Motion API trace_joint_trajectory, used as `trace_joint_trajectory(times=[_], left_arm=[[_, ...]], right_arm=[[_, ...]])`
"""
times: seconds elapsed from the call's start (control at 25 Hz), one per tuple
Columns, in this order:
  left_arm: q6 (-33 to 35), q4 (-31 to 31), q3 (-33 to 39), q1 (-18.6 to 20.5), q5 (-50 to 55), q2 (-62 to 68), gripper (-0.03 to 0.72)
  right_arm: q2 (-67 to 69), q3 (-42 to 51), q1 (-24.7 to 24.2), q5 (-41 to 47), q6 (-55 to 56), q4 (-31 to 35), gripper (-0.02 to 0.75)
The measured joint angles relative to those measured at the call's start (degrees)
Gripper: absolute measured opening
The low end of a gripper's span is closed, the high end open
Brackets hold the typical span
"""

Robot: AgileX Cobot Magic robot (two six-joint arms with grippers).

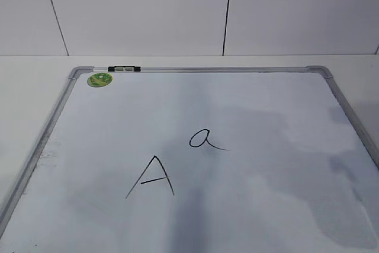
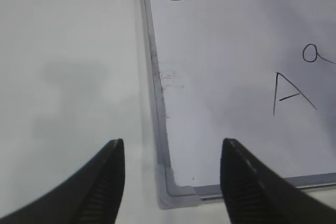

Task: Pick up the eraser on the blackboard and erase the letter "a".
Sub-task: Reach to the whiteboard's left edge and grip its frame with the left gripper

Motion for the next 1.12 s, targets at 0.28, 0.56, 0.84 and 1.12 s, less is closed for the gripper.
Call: trace_joint_trajectory(times=[0.28,0.56,0.84,1.12], left_arm=[[0.00,-4.96,-1.30,0.00,-6.20,16.03,0.433],[0.00,-6.60,-2.53,0.00,-10.59,33.23,0.433],[1.01,-6.60,-9.53,0.00,-11.15,52.05,0.433],[4.19,-6.64,-19.62,0.00,-10.00,67.83,0.433]], right_arm=[[0.00,0.00,0.00,-0.86,-1.76,2.55,0.562],[0.00,0.00,0.00,-0.89,-2.11,2.95,0.562],[0.00,0.00,0.00,-0.99,-2.21,2.95,0.562],[-0.05,0.00,0.00,-0.99,-2.21,2.95,0.562]])
